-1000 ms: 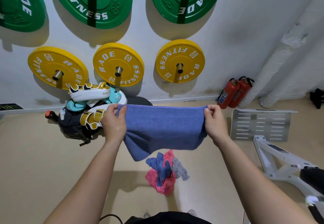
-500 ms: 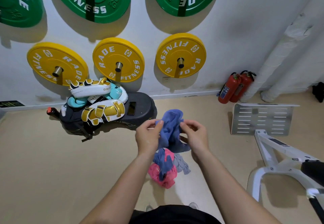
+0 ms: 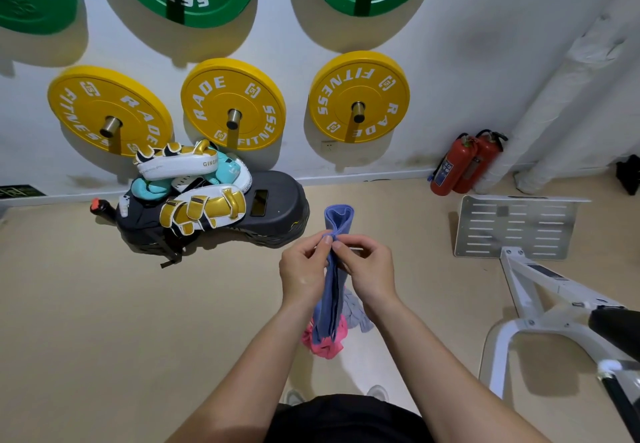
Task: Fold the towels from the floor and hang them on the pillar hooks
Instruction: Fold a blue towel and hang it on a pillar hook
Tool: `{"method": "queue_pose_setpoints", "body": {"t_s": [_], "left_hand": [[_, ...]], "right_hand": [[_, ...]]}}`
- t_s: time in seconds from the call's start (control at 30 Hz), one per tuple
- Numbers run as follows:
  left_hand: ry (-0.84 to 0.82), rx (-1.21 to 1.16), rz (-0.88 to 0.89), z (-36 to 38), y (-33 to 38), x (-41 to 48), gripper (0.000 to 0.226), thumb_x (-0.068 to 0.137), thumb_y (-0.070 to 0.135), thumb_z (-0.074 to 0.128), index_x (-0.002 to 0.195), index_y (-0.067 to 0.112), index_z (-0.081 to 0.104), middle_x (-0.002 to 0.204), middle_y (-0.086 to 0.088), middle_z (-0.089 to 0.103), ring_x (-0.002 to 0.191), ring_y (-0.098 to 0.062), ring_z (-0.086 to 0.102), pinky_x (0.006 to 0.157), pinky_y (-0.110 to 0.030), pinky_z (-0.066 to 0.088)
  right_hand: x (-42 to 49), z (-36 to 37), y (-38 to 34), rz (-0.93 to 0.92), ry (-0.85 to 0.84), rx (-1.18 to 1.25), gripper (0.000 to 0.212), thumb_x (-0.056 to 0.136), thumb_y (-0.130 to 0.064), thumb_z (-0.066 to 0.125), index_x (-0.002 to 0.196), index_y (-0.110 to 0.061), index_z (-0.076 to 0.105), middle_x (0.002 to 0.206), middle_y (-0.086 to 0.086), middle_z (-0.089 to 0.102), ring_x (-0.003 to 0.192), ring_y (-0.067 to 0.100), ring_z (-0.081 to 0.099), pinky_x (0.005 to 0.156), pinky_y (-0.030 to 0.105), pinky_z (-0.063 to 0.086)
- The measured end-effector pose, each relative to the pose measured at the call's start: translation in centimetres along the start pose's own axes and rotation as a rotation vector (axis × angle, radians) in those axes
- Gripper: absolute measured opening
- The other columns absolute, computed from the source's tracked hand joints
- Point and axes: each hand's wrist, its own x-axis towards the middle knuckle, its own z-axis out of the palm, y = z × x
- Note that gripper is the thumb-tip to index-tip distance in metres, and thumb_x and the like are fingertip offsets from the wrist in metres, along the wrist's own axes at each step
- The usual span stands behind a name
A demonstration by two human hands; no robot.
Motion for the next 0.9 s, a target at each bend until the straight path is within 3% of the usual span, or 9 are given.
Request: {"method": "queue_pose_setpoints", "body": {"t_s": [0.2,0.3,0.37,0.47,0.53,0.63,0.7,0.8,0.9], "left_hand": [[-0.075,-0.05,-0.007,-1.2,0.5,0.6,0.016,0.096,0.016,0.066,0.106,0.025,0.075,0.096,0.003,0.077,0.091,-0.006,0.072,0.082,-0.025,0.057],[-0.08,0.018,0.028,-2.2,0.8,1.3,0.016,0.097,0.009,0.062,0.108,0.016,0.072,0.092,0.002,0.075,0.081,-0.002,0.069,0.07,-0.013,0.052],[-0.057,0.122,0.069,-2.9,0.7,2.1,0.016,0.098,0.011,0.06,0.103,0.02,0.073,0.091,0.004,0.074,0.08,-0.004,0.066,0.072,-0.018,0.051],[-0.068,0.244,0.109,-3.8,0.5,2.9,0.016,0.099,0.015,0.058,0.1,0.022,0.072,0.094,0.008,0.073,0.088,-0.008,0.066,0.079,-0.026,0.052],[-0.099,0.281,0.145,-4.4,0.7,3.1,0.017,0.099,0.015,0.057,0.1,0.024,0.072,0.099,0.008,0.073,0.095,-0.009,0.066,0.082,-0.026,0.051],[-0.122,0.326,0.192,-5.0,0.8,3.3,0.021,0.098,0.014,0.057,0.097,0.031,0.071,0.104,0.008,0.071,0.1,-0.008,0.064,0.085,-0.026,0.051],[-0.13,0.36,0.194,-5.3,0.9,3.3,0.022,0.098,0.015,0.058,0.096,0.033,0.07,0.106,0.009,0.07,0.101,-0.007,0.063,0.086,-0.025,0.049],[-0.132,0.38,0.182,-5.7,1.0,3.3,0.019,0.099,0.016,0.057,0.099,0.029,0.071,0.106,0.008,0.069,0.102,-0.008,0.062,0.086,-0.024,0.049],[-0.131,0.415,0.185,-6.4,0.9,3.4,0.02,0.098,0.014,0.058,0.098,0.029,0.071,0.105,0.01,0.069,0.099,-0.003,0.061,0.081,-0.016,0.045]], "right_hand": [[-0.2,0.3,-0.2,-0.09,-0.158,-0.232,0.03,0.095,-0.016,0.059,0.105,-0.038,0.077,0.107,0.005,0.07,0.103,0.01,0.064,0.095,0.03,0.051],[-0.4,0.4,-0.7,-0.04,-0.339,-0.162,0.039,0.093,-0.003,0.052,0.118,-0.025,0.074,0.113,-0.004,0.074,0.109,0.007,0.066,0.096,0.022,0.05],[-0.1,0.2,-1.0,-0.032,-0.26,-0.204,0.038,0.091,-0.001,0.053,0.113,-0.023,0.075,0.104,-0.008,0.075,0.094,0.004,0.066,0.084,0.017,0.051],[1.5,-1.2,-0.6,-0.096,0.052,-0.326,0.018,0.087,-0.012,0.063,0.094,-0.027,0.072,0.075,-0.009,0.058,0.065,0.008,0.05,0.066,0.027,0.045],[2.9,-2.2,-0.8,-0.114,0.144,-0.408,0.017,0.084,-0.025,0.069,0.1,-0.03,0.066,0.088,-0.008,0.052,0.069,0.009,0.05,0.072,0.032,0.046],[4.7,-2.8,-1.4,-0.033,0.02,-0.633,0.046,0.082,-0.037,0.074,0.124,-0.026,0.059,0.117,-0.001,0.046,0.093,0.015,0.057,0.089,0.031,0.048],[5.5,-2.7,-1.6,0.087,-0.101,-0.75,0.051,0.076,-0.038,0.077,0.121,-0.021,0.061,0.116,0.005,0.053,0.092,0.018,0.059,0.082,0.031,0.05],[5.5,-2.6,-1.4,0.252,-0.297,-0.847,0.025,0.072,-0.021,0.074,0.095,-0.014,0.066,0.095,0.016,0.073,0.068,0.02,0.061,0.059,0.031,0.051],[5.3,-3.1,-1.4,0.293,-0.377,-0.814,0.014,0.077,0.0,0.065,0.084,-0.012,0.068,0.086,0.018,0.075,0.064,0.02,0.067,0.056,0.028,0.057]]}}
